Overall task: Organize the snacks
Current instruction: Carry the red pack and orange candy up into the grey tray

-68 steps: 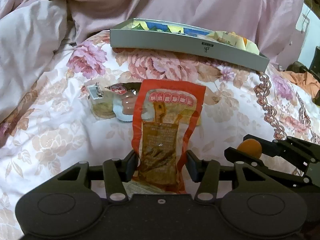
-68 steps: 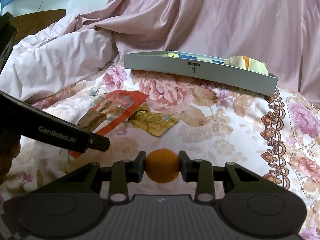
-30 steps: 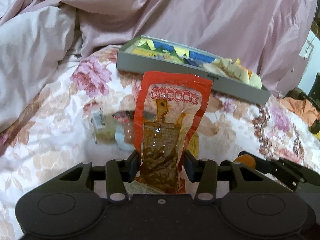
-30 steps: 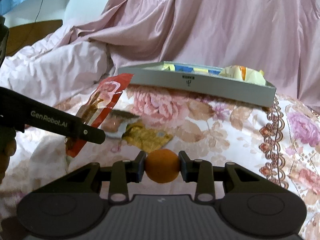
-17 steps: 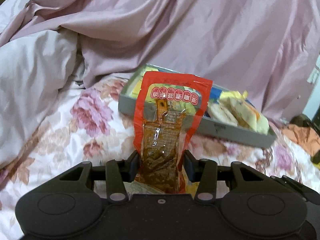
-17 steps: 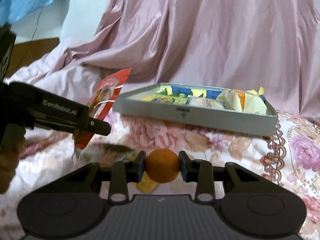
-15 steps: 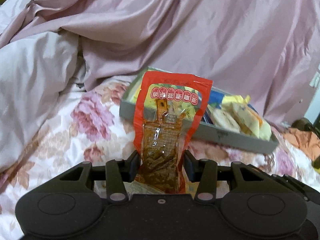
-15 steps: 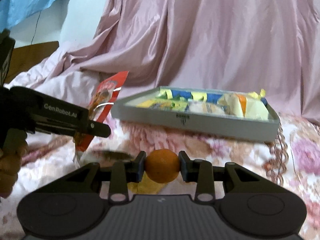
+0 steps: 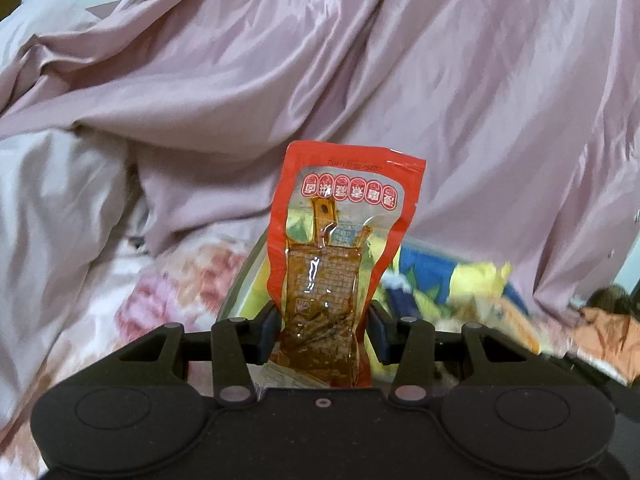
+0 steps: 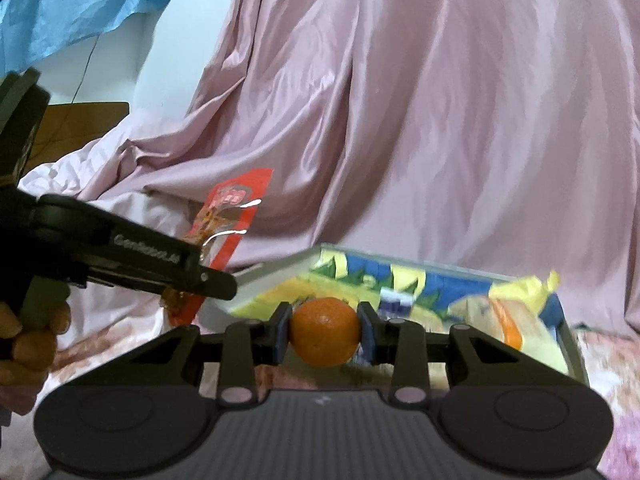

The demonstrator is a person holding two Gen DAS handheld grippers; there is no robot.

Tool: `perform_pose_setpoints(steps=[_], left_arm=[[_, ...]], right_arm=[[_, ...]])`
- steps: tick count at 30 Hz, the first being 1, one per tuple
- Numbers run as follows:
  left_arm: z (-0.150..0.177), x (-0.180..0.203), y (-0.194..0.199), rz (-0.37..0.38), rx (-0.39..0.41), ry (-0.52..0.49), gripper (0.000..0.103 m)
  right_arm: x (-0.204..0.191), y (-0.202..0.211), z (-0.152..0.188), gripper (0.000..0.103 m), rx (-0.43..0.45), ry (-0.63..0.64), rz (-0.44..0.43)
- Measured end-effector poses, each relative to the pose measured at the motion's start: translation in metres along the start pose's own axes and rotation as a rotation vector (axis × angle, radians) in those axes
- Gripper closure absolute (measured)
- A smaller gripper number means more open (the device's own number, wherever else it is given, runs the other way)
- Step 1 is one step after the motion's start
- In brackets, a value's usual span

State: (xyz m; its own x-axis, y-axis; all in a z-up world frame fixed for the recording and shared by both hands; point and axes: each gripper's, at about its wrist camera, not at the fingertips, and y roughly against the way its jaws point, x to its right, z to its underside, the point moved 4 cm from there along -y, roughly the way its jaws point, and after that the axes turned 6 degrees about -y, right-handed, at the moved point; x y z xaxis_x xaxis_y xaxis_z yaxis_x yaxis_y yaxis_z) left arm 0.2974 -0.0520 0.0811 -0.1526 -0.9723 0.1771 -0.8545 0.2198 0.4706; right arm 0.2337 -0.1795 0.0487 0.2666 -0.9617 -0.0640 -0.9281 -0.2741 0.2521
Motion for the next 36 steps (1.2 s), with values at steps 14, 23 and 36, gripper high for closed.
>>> perform_pose_setpoints(steps=[14, 23, 36], left_arm=[[-0.026, -0.008, -0.045, -0.024, 0.03, 0.036, 0.055], [-0.017, -0.014, -0.062, -0.039, 0.004, 0.031, 0.055], [-0.007, -0.011, -0.075, -0.048, -0.035, 0.009, 0.054]], right_arm=[[0.005, -0.047, 0.003, 0.064, 0.003, 0.01, 0.013], [0.012, -0.064, 0.014, 0.064, -0.022, -0.026, 0.021], [0.017, -0.07, 0.021, 0.064, -0.038, -0.041, 0.025]])
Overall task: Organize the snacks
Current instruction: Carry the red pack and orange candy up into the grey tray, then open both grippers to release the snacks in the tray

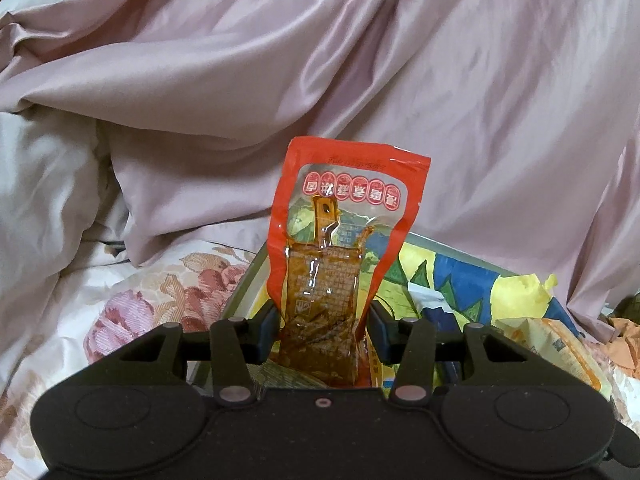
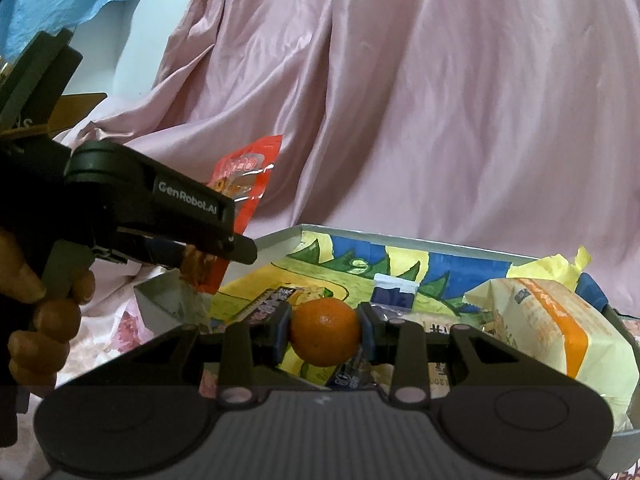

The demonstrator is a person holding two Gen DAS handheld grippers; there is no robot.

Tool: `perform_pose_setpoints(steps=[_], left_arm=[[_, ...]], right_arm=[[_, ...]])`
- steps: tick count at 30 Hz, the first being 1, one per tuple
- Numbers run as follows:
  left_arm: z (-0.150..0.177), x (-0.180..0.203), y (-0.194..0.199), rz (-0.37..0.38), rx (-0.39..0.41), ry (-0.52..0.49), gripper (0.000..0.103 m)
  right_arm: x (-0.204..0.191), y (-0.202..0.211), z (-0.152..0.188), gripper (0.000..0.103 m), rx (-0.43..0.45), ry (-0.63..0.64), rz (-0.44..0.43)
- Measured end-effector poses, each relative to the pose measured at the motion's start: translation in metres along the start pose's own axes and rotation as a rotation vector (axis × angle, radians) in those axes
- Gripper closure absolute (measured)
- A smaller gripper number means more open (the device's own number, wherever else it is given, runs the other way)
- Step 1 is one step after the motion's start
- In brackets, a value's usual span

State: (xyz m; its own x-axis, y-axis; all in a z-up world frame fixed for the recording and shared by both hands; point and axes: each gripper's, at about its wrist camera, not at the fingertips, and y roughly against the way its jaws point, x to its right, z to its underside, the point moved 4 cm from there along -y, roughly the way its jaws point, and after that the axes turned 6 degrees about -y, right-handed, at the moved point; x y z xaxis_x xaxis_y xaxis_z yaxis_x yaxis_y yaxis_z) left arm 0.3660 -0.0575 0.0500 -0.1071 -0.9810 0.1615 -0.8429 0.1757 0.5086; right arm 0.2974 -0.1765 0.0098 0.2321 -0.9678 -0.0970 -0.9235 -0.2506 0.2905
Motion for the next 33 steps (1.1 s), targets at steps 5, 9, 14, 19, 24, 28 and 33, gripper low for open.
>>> perform_pose_setpoints(steps=[5, 9, 14, 19, 24, 28, 33], left_arm=[[0.001, 0.001, -0.002, -0.002, -0.003, -0.004, 0.053], [0.001, 0.002, -0.002, -0.003, -0.007, -0.008, 0.05], [0.0, 0.003, 0.0, 0.003, -0.002, -0.006, 0.037], [-0.002, 0.007, 0.01, 0.011, 0.017, -0.016, 0.023], [-0.004, 0.007, 0.029, 0.01, 0.051, -0.012, 0.013], [-0.004, 0.008, 0.05, -0.003, 0.075, -0.024, 0.006], [-0.004, 0.01, 0.078, -0.015, 0.097, -0.033, 0.001]], right_arm=[[0.001, -0.001, 0.0, 0.064, -0.002, -0.002, 0.004], [0.001, -0.001, 0.0, 0.063, -0.003, 0.0, 0.002], [0.001, -0.001, 0.0, 0.06, -0.003, -0.001, 0.009], [0.001, 0.005, -0.002, 0.044, 0.017, 0.008, 0.013], [0.003, 0.018, -0.009, 0.034, 0.037, 0.008, 0.021], [0.004, 0.033, -0.018, 0.023, 0.061, 0.006, 0.033], [0.004, 0.057, -0.028, 0.007, 0.1, -0.003, 0.057]])
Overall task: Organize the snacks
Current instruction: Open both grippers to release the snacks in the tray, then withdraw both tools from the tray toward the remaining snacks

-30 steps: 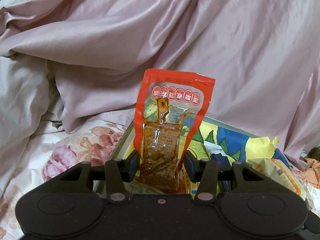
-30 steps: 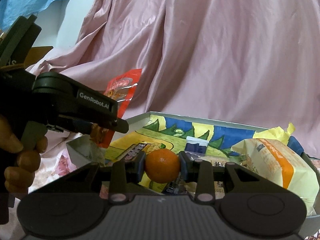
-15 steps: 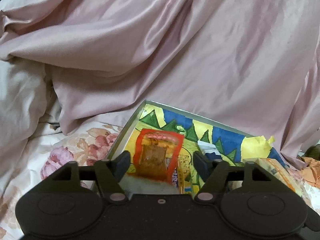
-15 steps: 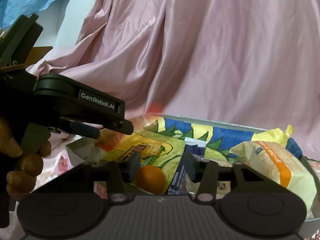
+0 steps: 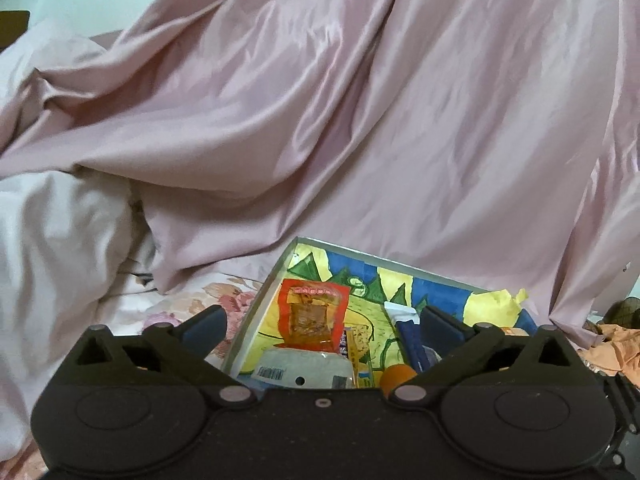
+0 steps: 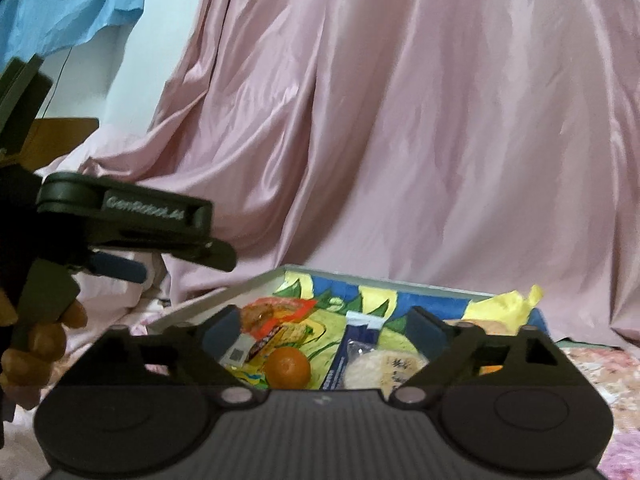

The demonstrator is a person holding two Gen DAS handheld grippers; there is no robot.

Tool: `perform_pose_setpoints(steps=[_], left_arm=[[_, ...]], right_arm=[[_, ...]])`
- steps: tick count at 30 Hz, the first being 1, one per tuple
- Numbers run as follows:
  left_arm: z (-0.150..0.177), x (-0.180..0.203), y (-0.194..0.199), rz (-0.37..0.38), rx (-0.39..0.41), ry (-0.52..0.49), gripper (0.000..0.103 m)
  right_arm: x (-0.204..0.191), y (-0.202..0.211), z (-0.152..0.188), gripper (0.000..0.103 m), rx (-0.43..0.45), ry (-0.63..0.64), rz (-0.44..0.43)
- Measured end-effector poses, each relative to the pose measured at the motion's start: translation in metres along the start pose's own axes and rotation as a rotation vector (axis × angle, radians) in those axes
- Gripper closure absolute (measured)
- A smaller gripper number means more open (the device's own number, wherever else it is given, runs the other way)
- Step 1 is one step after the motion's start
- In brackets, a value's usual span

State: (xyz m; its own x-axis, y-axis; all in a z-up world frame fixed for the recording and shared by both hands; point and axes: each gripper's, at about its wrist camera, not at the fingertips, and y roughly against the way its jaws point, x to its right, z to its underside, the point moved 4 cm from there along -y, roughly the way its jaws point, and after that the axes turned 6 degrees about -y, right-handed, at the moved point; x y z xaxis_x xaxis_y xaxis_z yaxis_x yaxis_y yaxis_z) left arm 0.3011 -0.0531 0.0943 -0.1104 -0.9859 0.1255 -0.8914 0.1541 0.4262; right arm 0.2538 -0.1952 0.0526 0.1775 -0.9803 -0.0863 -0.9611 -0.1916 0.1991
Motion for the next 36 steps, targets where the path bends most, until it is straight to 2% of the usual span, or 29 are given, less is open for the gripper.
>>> perform_pose_setpoints(steps=[5, 16, 24, 31, 36], left_arm=[[0.003, -0.001, 0.029, 0.0, 0.01, -0.005, 0.001], [0.028, -0.012, 0.095, -0.029, 0.021, 0.009, 0.001], [0.057, -0.016, 0.132, -0.045, 0.009, -0.028, 0.001], [0.089, -0.026, 0.156, -0.064, -0.034, -0.047, 0.001], [0.116, -0.035, 0.17, -0.071, -0.081, -0.049, 0.001]], right_arm=[[0.0, 0.027, -0.009, 0.0, 0.033, -0.007, 0.016], [-0.008, 0.095, -0.014, 0.0, 0.088, -0.018, 0.051], [-0.017, 0.139, 0.0, 0.0, 0.096, -0.043, 0.083], [-0.03, 0.169, 0.02, 0.0, 0.073, -0.032, 0.091], [-0.035, 0.187, 0.042, 0.0, 0.01, -0.034, 0.088]])
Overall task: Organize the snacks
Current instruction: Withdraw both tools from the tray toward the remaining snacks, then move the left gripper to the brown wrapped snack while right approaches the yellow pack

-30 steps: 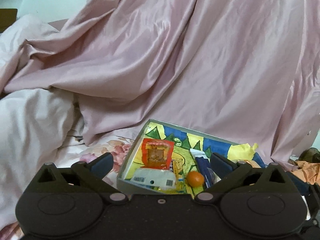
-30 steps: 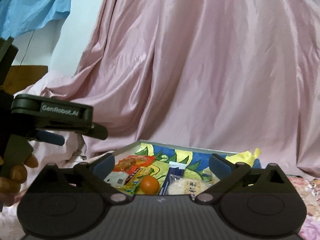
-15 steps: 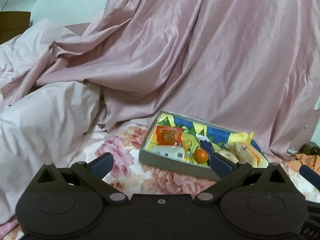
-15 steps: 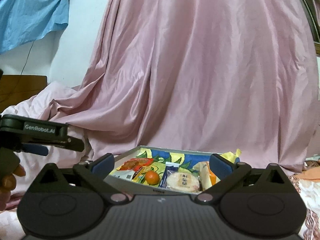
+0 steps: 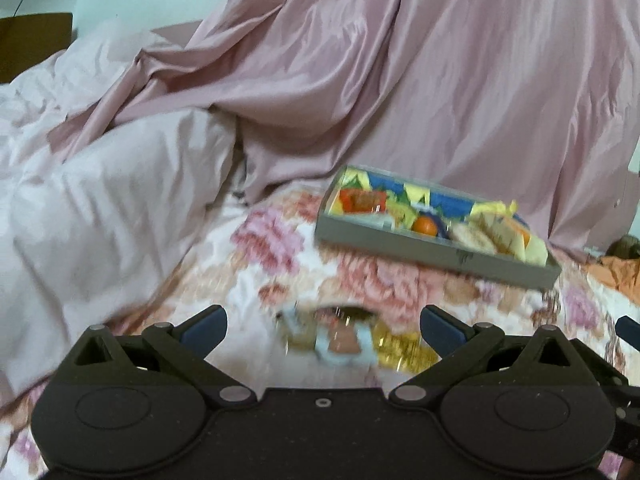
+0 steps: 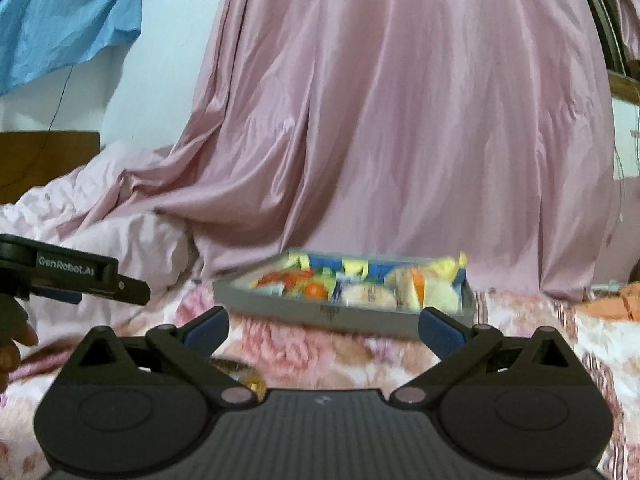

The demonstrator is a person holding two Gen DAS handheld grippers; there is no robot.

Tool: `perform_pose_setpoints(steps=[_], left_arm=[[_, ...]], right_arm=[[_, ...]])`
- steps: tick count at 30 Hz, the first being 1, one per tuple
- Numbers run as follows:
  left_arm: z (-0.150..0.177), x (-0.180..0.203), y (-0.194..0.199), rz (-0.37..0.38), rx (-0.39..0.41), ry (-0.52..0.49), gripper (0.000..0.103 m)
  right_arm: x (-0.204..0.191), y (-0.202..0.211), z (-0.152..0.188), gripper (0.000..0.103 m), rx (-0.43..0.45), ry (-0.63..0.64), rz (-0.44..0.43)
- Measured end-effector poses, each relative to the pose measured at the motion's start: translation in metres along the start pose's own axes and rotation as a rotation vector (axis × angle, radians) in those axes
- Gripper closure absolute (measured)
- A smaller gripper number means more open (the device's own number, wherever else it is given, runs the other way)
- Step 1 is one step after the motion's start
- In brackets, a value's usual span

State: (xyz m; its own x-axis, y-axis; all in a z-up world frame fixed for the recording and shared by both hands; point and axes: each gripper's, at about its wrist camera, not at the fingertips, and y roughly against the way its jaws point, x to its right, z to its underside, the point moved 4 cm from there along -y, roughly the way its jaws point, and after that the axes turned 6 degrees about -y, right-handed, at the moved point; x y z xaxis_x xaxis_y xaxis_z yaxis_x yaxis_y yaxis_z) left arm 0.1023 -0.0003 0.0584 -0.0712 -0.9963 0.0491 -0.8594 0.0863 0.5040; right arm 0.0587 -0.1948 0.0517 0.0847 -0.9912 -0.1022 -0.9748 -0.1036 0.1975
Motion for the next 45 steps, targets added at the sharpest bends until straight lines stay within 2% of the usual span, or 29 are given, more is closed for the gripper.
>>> perform_pose_setpoints(steps=[10, 21, 35, 38, 42, 45], left_arm=[[0.046, -0.006, 0.013, -0.001, -0.074, -0.031, 0.001], [0.065, -0.013, -0.001, -0.02, -0.143, -0.057, 0.001], [0.078, -0.021, -0.033, 0.003, -0.222, -0.075, 0.001], [0.078, -0.025, -0.043, 0.014, -0.241, -0.074, 0.001], [0.076, -0.031, -0.057, 0.071, -0.268, -0.065, 0.001], [0.072, -0.033, -0.068, 0.081, -0.271, -0.1, 0.001]], right_arm=[[-0.005, 0.022, 0.032, 0.0, -0.117, -0.034, 0.006], [-0.013, 0.014, 0.055, 0.0, -0.211, -0.011, -0.006], [-0.01, -0.019, 0.076, 0.0, -0.313, -0.005, -0.024], [-0.012, -0.032, 0.079, 0.0, -0.34, 0.014, -0.049], [-0.013, -0.051, 0.087, 0.0, -0.389, 0.045, -0.091], [-0.014, -0.067, 0.094, 0.0, -0.44, 0.076, -0.137]])
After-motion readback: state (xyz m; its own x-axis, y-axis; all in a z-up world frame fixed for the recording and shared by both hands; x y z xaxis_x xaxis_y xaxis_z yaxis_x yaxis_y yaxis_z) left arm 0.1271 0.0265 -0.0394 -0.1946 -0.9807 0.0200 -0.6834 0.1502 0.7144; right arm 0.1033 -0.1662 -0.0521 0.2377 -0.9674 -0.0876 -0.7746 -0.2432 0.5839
